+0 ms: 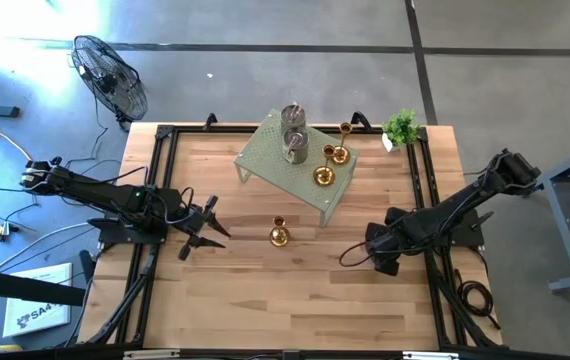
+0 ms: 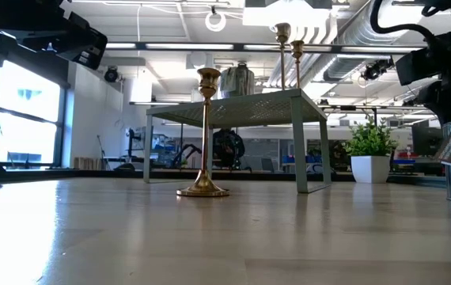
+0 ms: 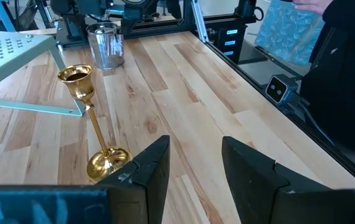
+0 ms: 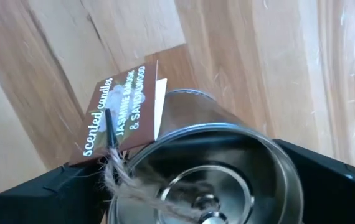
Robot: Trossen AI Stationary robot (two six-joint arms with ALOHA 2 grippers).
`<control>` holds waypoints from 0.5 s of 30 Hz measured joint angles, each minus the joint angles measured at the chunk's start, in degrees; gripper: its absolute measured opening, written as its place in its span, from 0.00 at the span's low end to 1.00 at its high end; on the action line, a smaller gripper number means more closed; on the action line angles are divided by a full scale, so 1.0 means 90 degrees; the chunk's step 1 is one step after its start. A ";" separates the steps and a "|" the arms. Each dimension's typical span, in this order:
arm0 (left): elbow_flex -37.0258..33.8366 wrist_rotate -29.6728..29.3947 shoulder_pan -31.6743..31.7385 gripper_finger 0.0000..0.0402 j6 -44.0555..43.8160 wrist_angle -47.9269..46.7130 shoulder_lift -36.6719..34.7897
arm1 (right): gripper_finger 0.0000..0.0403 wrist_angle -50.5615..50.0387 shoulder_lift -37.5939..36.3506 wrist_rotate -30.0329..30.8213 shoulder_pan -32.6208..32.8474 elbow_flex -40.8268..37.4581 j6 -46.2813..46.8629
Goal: Pick & Place candle stick holders
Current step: Put the brown scented candle on the shelf
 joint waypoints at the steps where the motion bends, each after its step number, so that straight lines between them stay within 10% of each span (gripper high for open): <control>1: 0.0000 0.0000 0.0001 0.36 -0.0002 0.0000 0.0000 | 0.99 0.0005 0.0000 0.0004 0.0000 0.0000 0.0003; 15: 0.0000 -0.0002 0.0001 0.36 -0.0001 0.0000 -0.0001 | 0.96 0.0025 0.0000 -0.0212 -0.0005 0.0000 0.0783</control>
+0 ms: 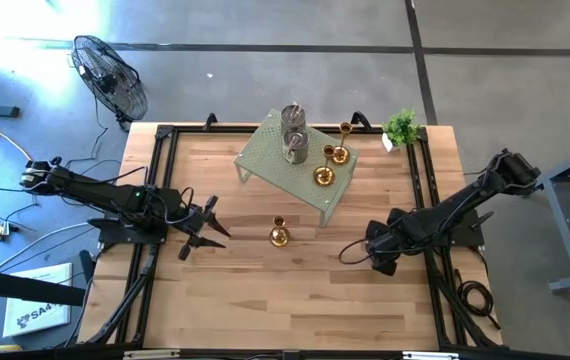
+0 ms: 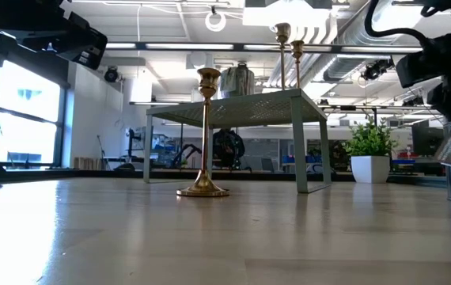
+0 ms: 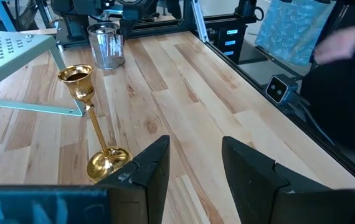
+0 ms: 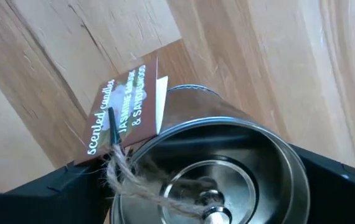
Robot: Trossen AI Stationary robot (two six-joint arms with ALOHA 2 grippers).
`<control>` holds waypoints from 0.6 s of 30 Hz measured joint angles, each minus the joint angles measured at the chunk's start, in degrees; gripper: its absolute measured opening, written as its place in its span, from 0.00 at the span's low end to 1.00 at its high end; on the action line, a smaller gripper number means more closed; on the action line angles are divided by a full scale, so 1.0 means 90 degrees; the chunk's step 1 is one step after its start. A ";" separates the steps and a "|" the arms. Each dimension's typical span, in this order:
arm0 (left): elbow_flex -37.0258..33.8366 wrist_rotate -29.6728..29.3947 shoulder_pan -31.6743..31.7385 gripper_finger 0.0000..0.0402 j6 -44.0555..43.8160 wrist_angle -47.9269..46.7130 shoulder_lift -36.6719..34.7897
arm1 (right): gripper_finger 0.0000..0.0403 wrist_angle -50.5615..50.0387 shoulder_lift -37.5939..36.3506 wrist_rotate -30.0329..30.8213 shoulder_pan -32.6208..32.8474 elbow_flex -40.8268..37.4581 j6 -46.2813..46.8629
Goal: Pick & Place candle stick holders
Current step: Put the brown scented candle on the shelf
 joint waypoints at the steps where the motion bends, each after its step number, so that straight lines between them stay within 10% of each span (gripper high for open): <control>1: 0.0000 0.0000 0.0000 0.36 0.0001 -0.0001 0.0001 | 0.95 0.0001 0.0000 -0.0054 0.0000 0.0000 0.0062; 18: 0.0001 -0.0023 0.0001 0.36 0.0001 0.0000 0.0001 | 0.86 0.0226 -0.0007 0.0004 0.0007 0.0002 0.0247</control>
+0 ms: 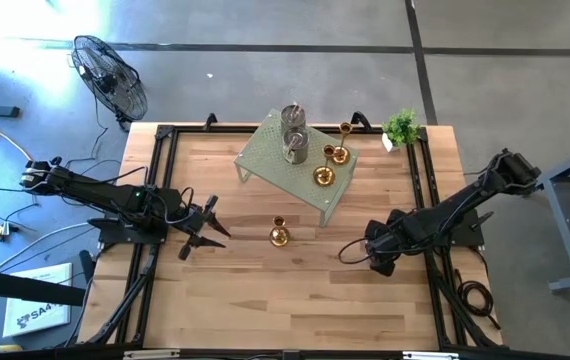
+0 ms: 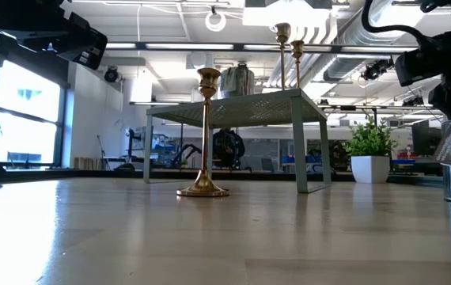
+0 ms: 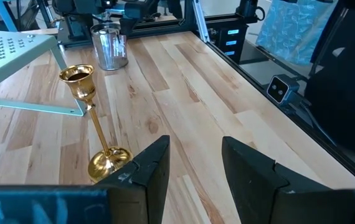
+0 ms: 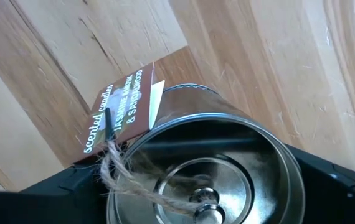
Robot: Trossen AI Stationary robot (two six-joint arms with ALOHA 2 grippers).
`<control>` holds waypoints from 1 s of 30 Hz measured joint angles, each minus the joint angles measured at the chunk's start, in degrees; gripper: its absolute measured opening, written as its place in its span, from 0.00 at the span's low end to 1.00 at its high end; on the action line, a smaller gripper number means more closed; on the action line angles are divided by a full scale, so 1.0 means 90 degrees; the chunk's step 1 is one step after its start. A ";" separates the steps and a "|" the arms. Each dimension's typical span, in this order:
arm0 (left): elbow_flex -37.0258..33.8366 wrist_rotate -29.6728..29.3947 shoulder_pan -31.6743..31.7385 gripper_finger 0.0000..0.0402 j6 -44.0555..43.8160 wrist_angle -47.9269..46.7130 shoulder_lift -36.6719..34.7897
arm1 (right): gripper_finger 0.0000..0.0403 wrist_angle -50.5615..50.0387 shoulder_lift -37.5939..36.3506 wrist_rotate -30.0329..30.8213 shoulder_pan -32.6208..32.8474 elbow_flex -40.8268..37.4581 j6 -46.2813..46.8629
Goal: Pick & Place candle stick holders
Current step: Put the brown scented candle on the shelf
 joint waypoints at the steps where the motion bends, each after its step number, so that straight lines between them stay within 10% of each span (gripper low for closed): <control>1: -0.0001 0.0001 0.0001 0.36 -0.0001 -0.0002 -0.0001 | 0.86 0.0002 0.0000 0.0008 0.0000 0.0000 0.0048; 30: 0.0004 -0.1336 -0.0002 0.36 -0.0630 0.0392 0.0004 | 0.86 0.0750 0.0022 0.0391 0.0237 0.0158 0.0176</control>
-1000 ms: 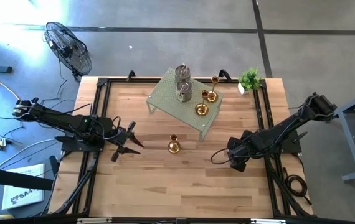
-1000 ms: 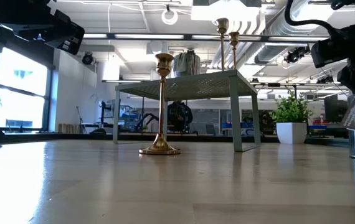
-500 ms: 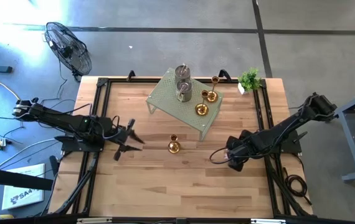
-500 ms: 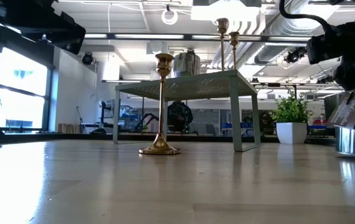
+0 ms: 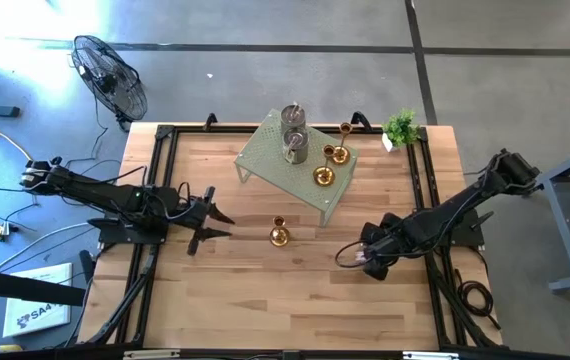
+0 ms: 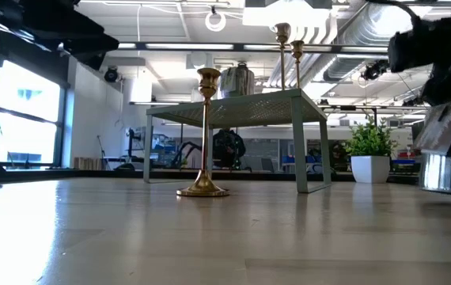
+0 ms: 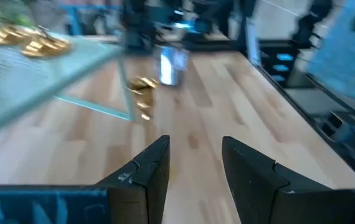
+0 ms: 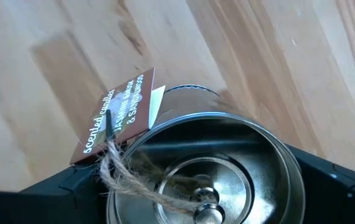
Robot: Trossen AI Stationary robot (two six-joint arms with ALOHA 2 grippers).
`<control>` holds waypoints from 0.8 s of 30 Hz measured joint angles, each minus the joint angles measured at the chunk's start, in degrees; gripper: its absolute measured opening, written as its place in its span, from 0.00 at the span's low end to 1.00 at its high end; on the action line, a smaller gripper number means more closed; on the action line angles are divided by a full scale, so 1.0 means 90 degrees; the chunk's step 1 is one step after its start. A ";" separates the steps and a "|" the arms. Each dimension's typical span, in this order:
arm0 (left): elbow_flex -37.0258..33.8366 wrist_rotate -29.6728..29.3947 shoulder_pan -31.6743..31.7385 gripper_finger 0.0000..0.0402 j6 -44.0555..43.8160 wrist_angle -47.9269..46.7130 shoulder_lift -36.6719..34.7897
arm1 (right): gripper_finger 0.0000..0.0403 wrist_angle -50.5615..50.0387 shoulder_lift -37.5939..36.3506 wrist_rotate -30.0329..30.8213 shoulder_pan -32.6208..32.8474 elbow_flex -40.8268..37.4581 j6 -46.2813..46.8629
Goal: Pick & Place candle stick holders
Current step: Put the brown scented candle on the shelf
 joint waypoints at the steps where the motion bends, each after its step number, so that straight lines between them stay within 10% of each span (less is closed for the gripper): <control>1: 0.0002 -0.0157 0.0001 0.36 0.0005 0.0039 -0.0002 | 0.86 0.0052 -0.0002 0.0079 0.0053 0.0048 0.0031; 24: 0.0000 -0.0770 0.0003 0.46 -0.0201 0.0426 -0.0002 | 0.86 0.0146 -0.0007 0.0859 0.0574 0.0456 0.0195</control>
